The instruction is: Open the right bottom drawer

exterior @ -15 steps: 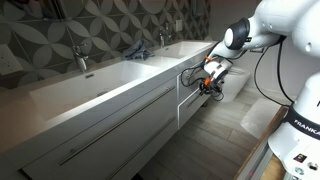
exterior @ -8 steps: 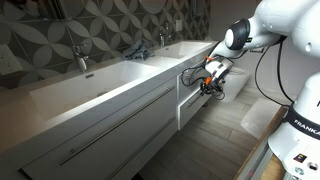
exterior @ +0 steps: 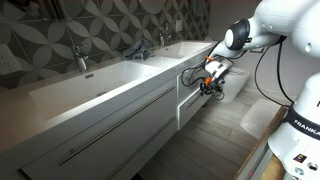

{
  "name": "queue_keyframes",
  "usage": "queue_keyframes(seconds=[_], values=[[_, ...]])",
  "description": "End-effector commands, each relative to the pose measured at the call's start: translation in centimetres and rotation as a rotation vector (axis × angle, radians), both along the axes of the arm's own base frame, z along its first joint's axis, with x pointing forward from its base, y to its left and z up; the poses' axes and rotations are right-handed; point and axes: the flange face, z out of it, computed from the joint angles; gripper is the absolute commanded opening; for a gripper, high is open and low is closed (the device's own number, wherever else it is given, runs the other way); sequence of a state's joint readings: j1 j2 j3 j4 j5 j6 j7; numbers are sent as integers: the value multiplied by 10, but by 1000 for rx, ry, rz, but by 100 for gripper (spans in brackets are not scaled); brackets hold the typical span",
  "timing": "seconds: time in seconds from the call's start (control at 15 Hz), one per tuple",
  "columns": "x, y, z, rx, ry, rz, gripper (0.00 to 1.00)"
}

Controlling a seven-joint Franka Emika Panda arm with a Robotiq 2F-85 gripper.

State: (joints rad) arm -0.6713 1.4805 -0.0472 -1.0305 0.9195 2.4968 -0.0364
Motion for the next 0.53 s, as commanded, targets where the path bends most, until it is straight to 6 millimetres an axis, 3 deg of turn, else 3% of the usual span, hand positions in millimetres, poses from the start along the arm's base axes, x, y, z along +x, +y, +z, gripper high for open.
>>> queue_keyframes(seconds=[0.0, 0.47], values=[[-12, -7, -8, -29, 27, -12, 4], [-54, -38, -18, -95, 86, -53, 4]])
